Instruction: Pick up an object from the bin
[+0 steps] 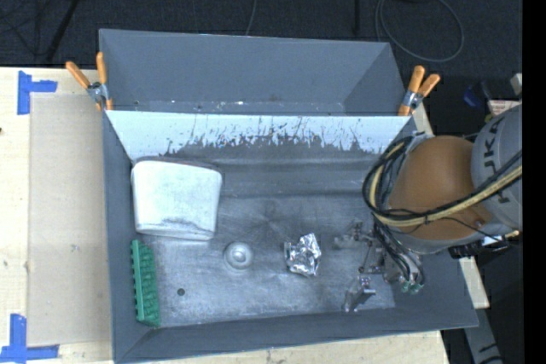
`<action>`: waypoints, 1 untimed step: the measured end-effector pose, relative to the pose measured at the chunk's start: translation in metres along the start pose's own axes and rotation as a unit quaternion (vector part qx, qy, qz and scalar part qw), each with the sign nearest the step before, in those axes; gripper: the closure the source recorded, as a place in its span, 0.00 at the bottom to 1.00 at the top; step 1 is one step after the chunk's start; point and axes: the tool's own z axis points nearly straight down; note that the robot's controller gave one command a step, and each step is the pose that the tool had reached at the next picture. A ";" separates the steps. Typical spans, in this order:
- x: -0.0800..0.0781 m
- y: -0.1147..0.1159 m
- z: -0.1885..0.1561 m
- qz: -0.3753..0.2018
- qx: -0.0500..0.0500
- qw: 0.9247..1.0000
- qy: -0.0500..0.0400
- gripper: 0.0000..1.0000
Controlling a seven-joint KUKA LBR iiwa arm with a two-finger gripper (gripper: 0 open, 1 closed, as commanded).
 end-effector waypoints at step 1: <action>0.000 0.063 0.037 -0.032 0.001 0.999 -0.004 0.00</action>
Offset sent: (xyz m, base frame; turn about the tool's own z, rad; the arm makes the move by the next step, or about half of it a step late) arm 0.0029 0.0620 -0.0390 -0.0616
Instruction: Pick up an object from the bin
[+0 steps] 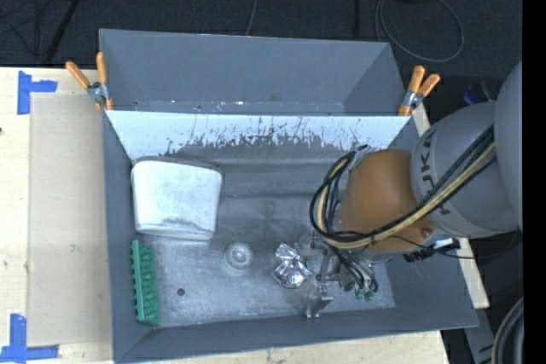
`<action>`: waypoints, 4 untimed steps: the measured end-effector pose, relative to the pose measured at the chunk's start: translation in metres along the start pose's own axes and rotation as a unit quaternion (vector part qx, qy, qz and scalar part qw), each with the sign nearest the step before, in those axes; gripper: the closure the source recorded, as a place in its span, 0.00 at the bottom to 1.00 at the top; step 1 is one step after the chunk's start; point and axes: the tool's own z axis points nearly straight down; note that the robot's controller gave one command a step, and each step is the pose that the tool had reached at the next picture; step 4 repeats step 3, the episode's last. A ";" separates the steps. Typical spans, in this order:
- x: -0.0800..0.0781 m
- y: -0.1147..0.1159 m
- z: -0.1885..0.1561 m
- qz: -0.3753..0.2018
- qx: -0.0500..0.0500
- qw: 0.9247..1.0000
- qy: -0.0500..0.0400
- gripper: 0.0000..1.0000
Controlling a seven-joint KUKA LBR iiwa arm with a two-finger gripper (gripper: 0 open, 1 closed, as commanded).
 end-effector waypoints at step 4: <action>-0.002 0.004 -0.148 -0.012 -0.001 1.000 -0.001 1.00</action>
Offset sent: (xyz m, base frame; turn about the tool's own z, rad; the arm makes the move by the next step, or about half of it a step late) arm 0.0000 0.0000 0.0000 0.0000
